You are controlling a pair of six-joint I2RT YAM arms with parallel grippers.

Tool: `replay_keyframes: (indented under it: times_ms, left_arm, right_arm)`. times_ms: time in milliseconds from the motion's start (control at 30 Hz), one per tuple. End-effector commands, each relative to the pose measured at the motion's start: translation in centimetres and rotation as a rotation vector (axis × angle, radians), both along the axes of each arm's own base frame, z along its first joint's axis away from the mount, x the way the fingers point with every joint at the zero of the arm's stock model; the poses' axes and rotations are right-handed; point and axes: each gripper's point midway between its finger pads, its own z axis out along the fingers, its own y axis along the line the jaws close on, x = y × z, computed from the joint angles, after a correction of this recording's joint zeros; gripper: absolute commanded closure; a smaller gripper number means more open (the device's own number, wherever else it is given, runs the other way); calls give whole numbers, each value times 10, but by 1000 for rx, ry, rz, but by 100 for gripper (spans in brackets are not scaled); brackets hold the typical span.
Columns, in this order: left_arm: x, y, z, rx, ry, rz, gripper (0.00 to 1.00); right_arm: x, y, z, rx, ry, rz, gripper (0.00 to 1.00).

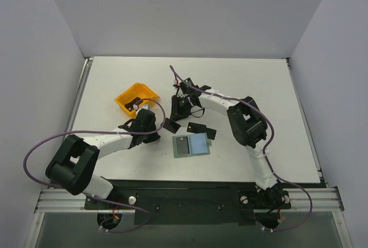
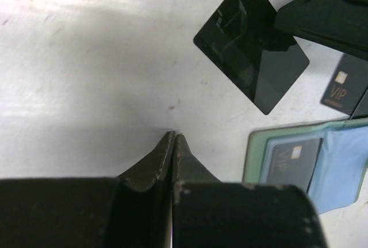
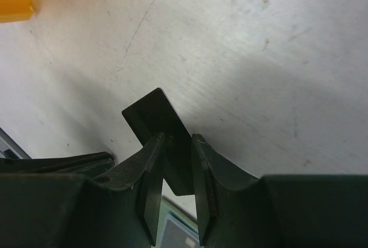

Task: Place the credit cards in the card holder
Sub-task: Move the credit card to the corner of the board.

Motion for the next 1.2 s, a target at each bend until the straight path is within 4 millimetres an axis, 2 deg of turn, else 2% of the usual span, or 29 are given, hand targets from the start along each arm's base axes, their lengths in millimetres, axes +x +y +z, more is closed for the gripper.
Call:
replay_keyframes:
  times_ms: [0, 200, 367, 500, 733, 1000, 1167]
  left_arm:
    - [-15, 26, 3, 36, -10, 97, 100]
    - [-26, 53, 19, 83, -51, 187, 100]
    - [-29, 64, 35, 93, -86, 217, 100]
    - [-31, 68, 34, 103, -87, 225, 100]
    - [-33, 69, 21, 114, -74, 224, 100]
    - [-12, 68, 21, 126, -117, 238, 100]
    - [6, 69, 38, 116, -182, 266, 100]
  right_arm:
    - [-45, -7, -28, -96, 102, 56, 78]
    - [-72, 7, -31, -96, 120, 115, 78]
    - [-96, 16, -31, -101, 126, 160, 79]
    - [-118, 16, -33, -104, 138, 183, 79]
    - [-148, 22, -33, -91, 143, 225, 80]
    - [-162, 23, -42, -97, 154, 232, 80]
    - [-164, 20, -44, -105, 153, 229, 80]
